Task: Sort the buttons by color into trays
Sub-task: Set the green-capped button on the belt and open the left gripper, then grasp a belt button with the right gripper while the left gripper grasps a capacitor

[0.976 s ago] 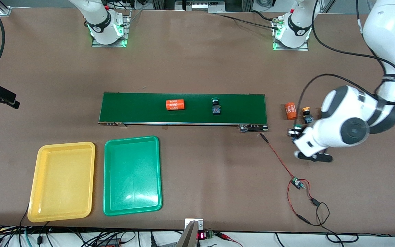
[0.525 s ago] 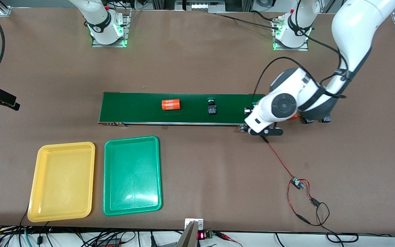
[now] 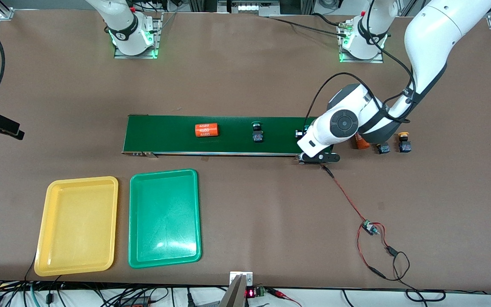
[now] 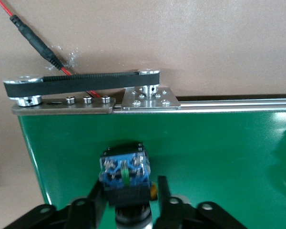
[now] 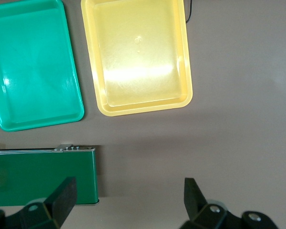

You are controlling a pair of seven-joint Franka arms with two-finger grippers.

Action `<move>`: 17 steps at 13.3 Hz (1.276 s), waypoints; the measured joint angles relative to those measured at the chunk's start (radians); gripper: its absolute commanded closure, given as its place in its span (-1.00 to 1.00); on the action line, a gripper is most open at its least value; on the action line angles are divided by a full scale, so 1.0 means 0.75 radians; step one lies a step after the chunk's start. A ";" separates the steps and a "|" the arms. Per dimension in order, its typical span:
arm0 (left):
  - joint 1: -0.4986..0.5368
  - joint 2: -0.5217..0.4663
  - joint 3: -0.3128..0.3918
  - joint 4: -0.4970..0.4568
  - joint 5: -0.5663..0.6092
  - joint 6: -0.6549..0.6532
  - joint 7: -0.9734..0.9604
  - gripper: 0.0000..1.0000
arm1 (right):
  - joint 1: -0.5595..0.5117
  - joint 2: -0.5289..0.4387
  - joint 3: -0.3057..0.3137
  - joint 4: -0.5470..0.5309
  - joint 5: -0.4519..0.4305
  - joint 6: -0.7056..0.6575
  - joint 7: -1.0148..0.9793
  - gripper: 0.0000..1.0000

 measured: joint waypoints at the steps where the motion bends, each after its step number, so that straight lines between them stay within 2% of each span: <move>1: 0.007 -0.002 -0.009 0.005 0.000 0.001 -0.002 -1.00 | 0.000 0.008 0.000 0.000 0.000 0.000 0.000 -1.00; 3: 0.046 -0.006 -0.053 0.035 0.000 -0.014 -0.008 -1.00 | 0.000 0.030 0.000 -0.001 0.000 0.012 0.000 -1.00; 5: 0.122 -0.022 -0.116 0.111 0.000 -0.140 -0.009 -1.00 | 0.000 0.047 0.000 -0.001 0.000 0.042 0.000 -1.00; 8: 0.261 -0.049 -0.130 0.219 0.002 -0.311 0.064 -1.00 | 0.003 0.073 0.010 -0.004 0.004 0.046 0.000 -1.00; 12: 0.396 -0.033 -0.030 0.182 0.003 -0.348 0.310 -1.00 | 0.111 0.136 0.029 -0.005 0.009 0.058 0.001 -1.00; 17: 0.401 0.028 0.118 0.037 0.005 -0.342 0.384 -1.00 | 0.287 0.211 0.035 -0.005 0.016 0.066 0.027 -1.00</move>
